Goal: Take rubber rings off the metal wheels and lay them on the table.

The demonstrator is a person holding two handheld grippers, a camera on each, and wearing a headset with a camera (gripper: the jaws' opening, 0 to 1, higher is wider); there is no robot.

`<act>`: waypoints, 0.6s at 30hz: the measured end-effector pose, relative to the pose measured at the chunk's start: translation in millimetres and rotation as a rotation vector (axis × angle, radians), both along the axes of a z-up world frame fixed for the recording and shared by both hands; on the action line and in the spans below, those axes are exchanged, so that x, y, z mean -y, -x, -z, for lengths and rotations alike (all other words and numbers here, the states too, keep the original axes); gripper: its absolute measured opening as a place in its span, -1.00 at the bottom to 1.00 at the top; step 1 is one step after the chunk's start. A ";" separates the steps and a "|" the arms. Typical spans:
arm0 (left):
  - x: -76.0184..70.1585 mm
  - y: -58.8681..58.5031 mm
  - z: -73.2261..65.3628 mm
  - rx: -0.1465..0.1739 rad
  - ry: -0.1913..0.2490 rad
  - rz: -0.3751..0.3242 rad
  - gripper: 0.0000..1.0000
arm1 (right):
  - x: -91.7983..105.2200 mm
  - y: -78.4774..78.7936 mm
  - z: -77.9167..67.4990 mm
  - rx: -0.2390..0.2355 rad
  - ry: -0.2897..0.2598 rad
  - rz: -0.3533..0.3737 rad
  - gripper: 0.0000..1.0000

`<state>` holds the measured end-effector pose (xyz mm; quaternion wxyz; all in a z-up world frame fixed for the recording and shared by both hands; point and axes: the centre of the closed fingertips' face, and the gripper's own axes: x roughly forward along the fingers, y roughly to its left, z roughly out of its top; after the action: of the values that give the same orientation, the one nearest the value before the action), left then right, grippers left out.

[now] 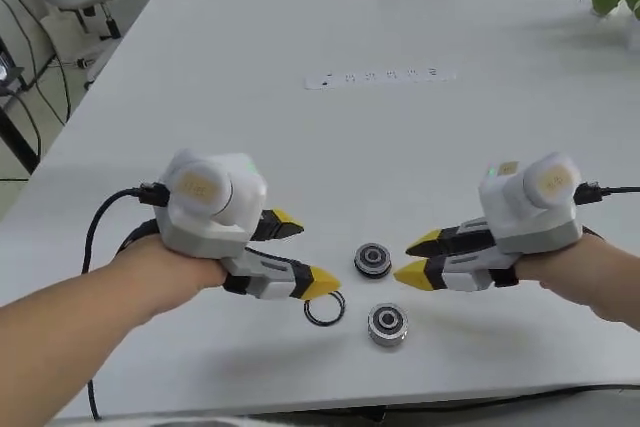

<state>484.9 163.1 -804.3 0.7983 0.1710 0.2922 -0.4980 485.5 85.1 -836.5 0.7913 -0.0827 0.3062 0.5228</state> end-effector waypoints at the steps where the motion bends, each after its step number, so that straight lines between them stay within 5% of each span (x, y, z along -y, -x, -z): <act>1: 1.1 0.1 1.7 -0.002 -0.004 0.005 -0.07 | 0.1 -0.4 1.0 0.002 0.003 -0.001 -0.54; 18: 22.1 1.6 17.0 -0.003 -0.023 0.063 -0.26 | -2.6 -3.3 11.5 0.028 0.042 -0.033 -0.53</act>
<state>483.3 141.0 -821.3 0.7797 0.1886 0.2937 -0.5198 488.8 87.7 -848.0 0.7847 -0.1119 0.3047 0.5280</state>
